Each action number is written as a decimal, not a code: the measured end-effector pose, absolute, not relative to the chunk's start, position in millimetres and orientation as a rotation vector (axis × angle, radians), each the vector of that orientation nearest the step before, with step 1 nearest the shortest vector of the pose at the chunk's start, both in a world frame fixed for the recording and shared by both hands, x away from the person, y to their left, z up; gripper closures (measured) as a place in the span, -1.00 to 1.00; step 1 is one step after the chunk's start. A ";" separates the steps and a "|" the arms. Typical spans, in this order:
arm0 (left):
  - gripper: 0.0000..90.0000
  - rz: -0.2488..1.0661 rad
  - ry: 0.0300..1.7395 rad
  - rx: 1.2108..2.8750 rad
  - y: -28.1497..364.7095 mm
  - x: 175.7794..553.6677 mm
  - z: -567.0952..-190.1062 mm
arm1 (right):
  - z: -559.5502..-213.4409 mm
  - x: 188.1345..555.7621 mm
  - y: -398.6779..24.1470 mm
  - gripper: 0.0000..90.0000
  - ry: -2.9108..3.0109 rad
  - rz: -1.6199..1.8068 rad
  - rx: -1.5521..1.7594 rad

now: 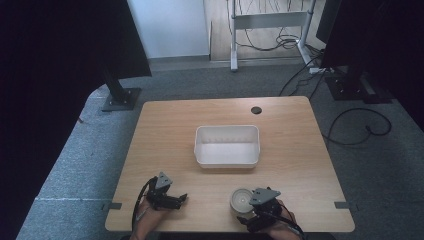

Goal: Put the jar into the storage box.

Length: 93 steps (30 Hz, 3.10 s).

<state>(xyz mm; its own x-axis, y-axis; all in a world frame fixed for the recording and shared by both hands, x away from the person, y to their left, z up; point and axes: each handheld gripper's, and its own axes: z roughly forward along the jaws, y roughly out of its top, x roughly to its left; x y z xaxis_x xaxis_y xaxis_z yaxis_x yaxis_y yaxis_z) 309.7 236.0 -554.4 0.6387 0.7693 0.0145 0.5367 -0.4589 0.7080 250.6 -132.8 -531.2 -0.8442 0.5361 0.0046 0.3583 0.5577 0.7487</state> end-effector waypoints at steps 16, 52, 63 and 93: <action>-0.95 0.439 1.013 2.175 236.0 309.7 -554.3 | -529.0 248.3 -123.9 -0.79 2.524 1.097 0.795; -0.95 0.439 1.013 2.175 236.0 309.8 -554.3 | -507.0 282.2 -117.6 -0.79 2.485 1.116 0.867; -0.95 0.439 1.013 2.175 236.0 309.7 -554.3 | -502.1 291.7 -111.8 -0.79 2.471 1.122 0.881; -0.95 0.439 1.013 2.175 236.0 309.7 -554.4 | -484.2 324.0 -95.8 -0.79 2.428 1.154 0.904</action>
<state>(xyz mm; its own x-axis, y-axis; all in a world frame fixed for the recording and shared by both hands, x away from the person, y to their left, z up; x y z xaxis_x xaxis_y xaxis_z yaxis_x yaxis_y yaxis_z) 309.7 236.0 -554.4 0.6387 0.7693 0.0144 0.5368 -0.4589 0.7080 324.0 -95.8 -484.2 -0.7550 0.6557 -0.0041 0.4108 0.4779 0.7764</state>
